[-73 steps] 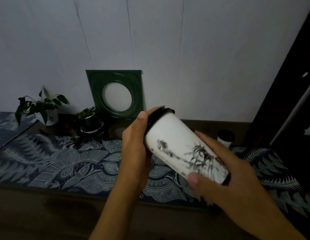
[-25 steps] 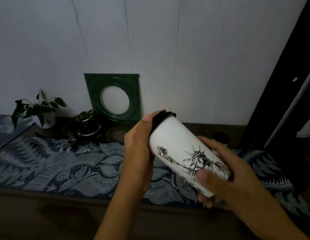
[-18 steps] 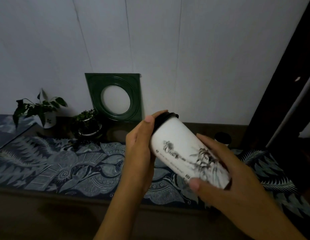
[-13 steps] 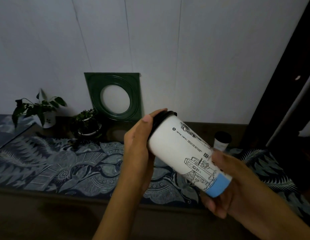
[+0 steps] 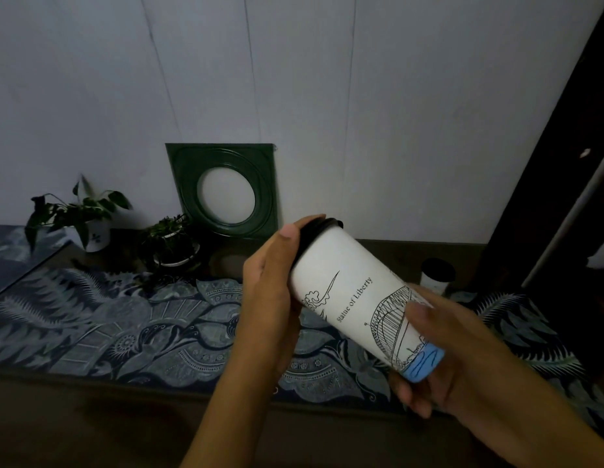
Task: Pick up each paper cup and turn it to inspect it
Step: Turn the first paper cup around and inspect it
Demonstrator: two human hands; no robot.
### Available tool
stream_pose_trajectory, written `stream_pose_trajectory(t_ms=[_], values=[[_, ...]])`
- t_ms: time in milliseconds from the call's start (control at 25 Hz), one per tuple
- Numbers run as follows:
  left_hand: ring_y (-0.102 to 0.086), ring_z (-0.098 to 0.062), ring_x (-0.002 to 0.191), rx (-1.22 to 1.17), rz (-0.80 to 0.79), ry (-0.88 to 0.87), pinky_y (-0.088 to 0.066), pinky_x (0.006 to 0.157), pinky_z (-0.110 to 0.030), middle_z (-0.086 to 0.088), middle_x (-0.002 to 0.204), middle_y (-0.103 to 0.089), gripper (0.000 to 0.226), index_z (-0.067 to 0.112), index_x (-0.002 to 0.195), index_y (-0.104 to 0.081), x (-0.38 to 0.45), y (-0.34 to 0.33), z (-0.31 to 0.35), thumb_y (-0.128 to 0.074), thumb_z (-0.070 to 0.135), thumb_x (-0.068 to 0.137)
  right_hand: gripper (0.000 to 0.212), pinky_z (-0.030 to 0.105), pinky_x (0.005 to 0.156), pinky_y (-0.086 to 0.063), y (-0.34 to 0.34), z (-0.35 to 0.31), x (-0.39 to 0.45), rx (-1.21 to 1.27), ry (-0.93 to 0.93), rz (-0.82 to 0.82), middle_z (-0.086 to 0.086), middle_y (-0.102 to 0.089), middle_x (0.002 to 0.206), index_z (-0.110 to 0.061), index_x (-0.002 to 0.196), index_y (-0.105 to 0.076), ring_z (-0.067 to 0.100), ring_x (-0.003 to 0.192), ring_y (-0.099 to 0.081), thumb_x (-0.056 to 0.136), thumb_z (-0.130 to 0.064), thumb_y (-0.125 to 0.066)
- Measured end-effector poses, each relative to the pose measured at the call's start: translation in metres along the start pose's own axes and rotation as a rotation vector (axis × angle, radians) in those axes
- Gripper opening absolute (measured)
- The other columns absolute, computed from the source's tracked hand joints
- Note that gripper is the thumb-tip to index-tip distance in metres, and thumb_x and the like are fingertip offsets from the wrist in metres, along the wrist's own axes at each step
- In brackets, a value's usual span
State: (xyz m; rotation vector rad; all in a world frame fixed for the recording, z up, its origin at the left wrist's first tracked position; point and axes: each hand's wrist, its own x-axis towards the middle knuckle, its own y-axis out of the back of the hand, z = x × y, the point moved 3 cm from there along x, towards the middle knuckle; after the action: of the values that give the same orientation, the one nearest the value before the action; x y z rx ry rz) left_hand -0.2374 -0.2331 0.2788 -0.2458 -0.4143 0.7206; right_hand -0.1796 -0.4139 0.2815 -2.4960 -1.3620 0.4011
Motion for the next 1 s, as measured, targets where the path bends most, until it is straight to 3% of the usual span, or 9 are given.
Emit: stream_pose_trajectory(t_ms=[120,240,360,480,560,640,800,880,1000], values=[[-0.075,-0.014,0.089,0.013,0.015,0.013,-0.061,0.071,-0.027,-0.002,0.097,-0.082,0.035,0.029,0.097,-0.083,0.002,0.002,-0.002,-0.058,0.051,0.086,0.076,0.019,0.052,-0.056,-0.002,-0.004,0.002,-0.501,0.219,0.081,-0.010,-0.071,0.105,-0.050,0.124,-0.054,0.012,0.075,-0.072,0.053,-0.058,-0.082],[-0.075,-0.013,0.083,0.024,0.035,0.056,-0.059,0.068,-0.029,0.000,0.089,-0.081,0.032,0.033,0.091,-0.083,0.002,0.004,-0.005,-0.055,0.048,0.091,0.082,0.004,0.062,-0.050,-0.003,-0.004,0.002,-1.251,0.573,0.226,-0.028,-0.051,0.117,-0.051,0.136,-0.034,-0.009,0.108,-0.051,0.063,-0.059,-0.070],[-0.075,-0.011,0.081,0.009,0.028,0.045,-0.060,0.065,-0.026,0.002,0.087,-0.081,0.031,0.033,0.089,-0.083,0.003,0.004,-0.006,-0.057,0.049,0.089,0.071,0.014,0.058,-0.055,0.000,-0.005,0.006,-0.807,0.372,0.168,-0.025,-0.066,0.109,-0.060,0.123,-0.049,0.002,0.089,-0.067,0.058,-0.053,-0.077],[-0.076,-0.013,0.090,-0.022,0.013,0.025,-0.061,0.071,-0.028,0.000,0.095,-0.082,0.035,0.031,0.095,-0.083,0.004,0.004,-0.004,-0.059,0.053,0.083,0.069,0.027,0.039,-0.050,0.002,-0.002,0.005,-0.103,0.074,0.044,0.008,-0.076,0.092,-0.041,0.110,-0.070,0.022,0.048,-0.064,0.045,-0.049,-0.091],[-0.076,-0.014,0.092,-0.042,0.009,0.027,-0.061,0.074,-0.030,-0.001,0.097,-0.082,0.036,0.030,0.097,-0.083,0.004,0.005,-0.005,-0.059,0.053,0.082,0.074,0.026,0.037,-0.048,0.000,0.000,0.005,0.038,0.006,-0.007,0.015,-0.075,0.086,-0.031,0.110,-0.072,0.024,0.044,-0.061,0.043,-0.053,-0.092],[-0.076,-0.013,0.089,-0.045,0.014,0.035,-0.061,0.072,-0.028,-0.001,0.094,-0.082,0.033,0.030,0.094,-0.084,0.005,0.006,-0.006,-0.060,0.050,0.083,0.078,0.027,0.043,-0.054,-0.002,0.000,0.005,-0.214,0.103,0.025,0.001,-0.075,0.097,-0.044,0.120,-0.063,0.018,0.055,-0.068,0.047,-0.059,-0.087],[-0.077,-0.011,0.084,-0.023,0.035,0.105,-0.062,0.067,-0.027,0.001,0.089,-0.082,0.032,0.034,0.085,-0.084,0.006,0.007,-0.013,-0.055,0.046,0.089,0.081,0.004,0.076,-0.048,-0.001,-0.003,0.003,-1.305,0.636,0.183,-0.022,-0.055,0.124,-0.046,0.141,-0.034,-0.003,0.105,-0.056,0.067,-0.059,-0.065],[-0.077,-0.012,0.088,-0.011,0.027,0.125,-0.061,0.065,-0.026,0.000,0.094,-0.083,0.034,0.035,0.088,-0.084,0.006,0.006,-0.014,-0.054,0.051,0.088,0.077,0.004,0.073,-0.050,-0.002,-0.006,0.002,-1.200,0.583,0.209,-0.026,-0.061,0.117,-0.047,0.139,-0.039,-0.004,0.100,-0.060,0.068,-0.059,-0.068],[-0.074,-0.019,0.100,0.010,-0.011,0.035,-0.061,0.071,-0.029,-0.005,0.110,-0.079,0.044,0.030,0.110,-0.078,0.004,0.007,-0.014,-0.051,0.056,0.087,0.053,0.022,0.038,-0.050,-0.004,-0.018,0.004,-0.491,0.176,0.158,-0.012,-0.075,0.097,-0.054,0.112,-0.062,0.014,0.047,-0.066,0.062,-0.057,-0.077]])
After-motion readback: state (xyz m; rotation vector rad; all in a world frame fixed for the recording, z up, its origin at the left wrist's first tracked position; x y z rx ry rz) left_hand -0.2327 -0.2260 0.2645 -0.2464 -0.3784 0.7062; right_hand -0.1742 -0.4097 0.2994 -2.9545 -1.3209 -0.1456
